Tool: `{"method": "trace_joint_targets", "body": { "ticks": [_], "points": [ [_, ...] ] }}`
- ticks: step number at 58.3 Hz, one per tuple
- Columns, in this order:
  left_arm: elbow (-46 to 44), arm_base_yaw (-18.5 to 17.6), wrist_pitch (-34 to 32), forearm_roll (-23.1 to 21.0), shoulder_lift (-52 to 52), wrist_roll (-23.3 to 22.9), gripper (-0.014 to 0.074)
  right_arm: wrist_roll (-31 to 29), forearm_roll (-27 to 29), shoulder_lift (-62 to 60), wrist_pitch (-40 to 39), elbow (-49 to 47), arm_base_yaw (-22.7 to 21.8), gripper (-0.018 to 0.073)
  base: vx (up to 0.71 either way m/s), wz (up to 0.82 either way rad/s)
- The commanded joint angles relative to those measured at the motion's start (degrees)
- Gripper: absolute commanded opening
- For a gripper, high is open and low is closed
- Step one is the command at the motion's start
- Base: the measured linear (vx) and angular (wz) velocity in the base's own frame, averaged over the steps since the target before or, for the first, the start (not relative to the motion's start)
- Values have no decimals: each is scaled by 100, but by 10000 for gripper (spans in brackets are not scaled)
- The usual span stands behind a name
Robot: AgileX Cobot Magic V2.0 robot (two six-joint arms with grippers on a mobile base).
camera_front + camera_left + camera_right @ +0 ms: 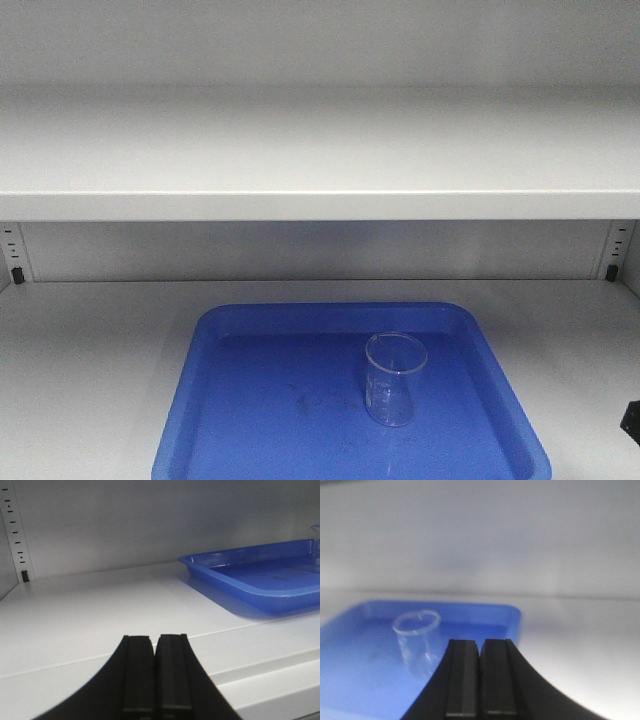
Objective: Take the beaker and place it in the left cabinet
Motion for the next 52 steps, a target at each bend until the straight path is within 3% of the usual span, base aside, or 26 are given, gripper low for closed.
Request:
{"method": "trace_joint_targets", "body": {
  "ticks": [1, 6, 15, 26, 41, 49, 52],
  "points": [
    [94, -22, -483, -47, -110, -19, 1, -1890, 1369, 20, -337, -174, -35, -6, 0, 0],
    [94, -22, -483, -47, -110, -19, 1, -2278, 1563, -66, -254, -123, -96, -6, 0, 0],
    [94, -22, -483, -47, -110, -19, 1, -1526, 1640, -690, -262, 514, -848, -6, 0, 0],
    [94, -22, -483, -47, -110, -19, 1, -1394, 1563, -1804, -154, 1412, -1523, -6, 0, 0],
    [94, -22, -483, -47, -110, -19, 1, -1222, 1014, -3382, -121, 2307, -1616, -6, 0, 0],
    [94, -22, -476, -47, -110, -19, 1, -1229, 1019, -3327, -388, 2630, -1616, -6, 0, 0],
    [94, -22, -482, -47, -111, -19, 1, -1229, 1019, -3341, -148, 2622, -1616, -6, 0, 0]
  ]
}}
